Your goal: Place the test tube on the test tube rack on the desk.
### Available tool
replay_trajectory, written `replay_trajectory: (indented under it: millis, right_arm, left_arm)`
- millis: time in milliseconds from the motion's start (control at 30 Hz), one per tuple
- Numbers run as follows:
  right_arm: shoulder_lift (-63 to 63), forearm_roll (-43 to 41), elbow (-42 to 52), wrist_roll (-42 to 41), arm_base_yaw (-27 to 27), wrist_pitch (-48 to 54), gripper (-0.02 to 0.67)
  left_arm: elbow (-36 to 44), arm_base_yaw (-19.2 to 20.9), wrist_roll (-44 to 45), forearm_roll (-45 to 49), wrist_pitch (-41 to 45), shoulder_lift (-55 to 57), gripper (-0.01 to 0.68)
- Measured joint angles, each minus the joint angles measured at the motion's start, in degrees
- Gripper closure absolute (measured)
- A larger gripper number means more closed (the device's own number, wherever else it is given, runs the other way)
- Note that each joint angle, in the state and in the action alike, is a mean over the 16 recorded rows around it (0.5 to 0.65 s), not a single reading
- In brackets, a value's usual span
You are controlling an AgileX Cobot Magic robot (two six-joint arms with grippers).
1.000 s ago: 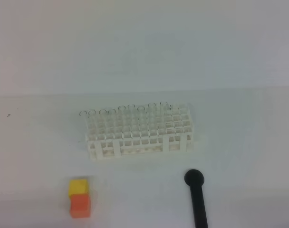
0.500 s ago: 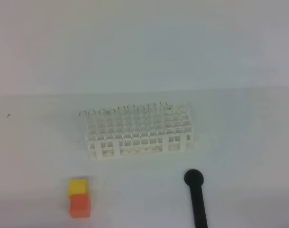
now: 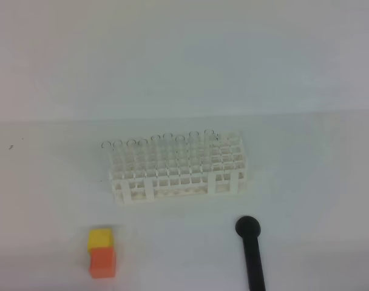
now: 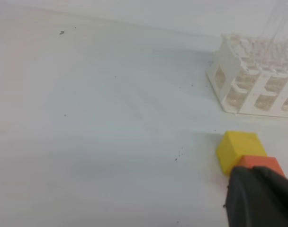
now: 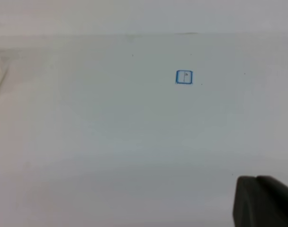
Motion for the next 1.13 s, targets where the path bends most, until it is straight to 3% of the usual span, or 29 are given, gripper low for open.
replay_trajectory:
  millis: [1133]
  right_arm:
    - [0.0, 0.0, 0.0, 0.1, 0.0, 0.0, 0.65]
  left_arm:
    - [0.0, 0.0, 1.4, 4.2, -0.3, 0.0, 0.674]
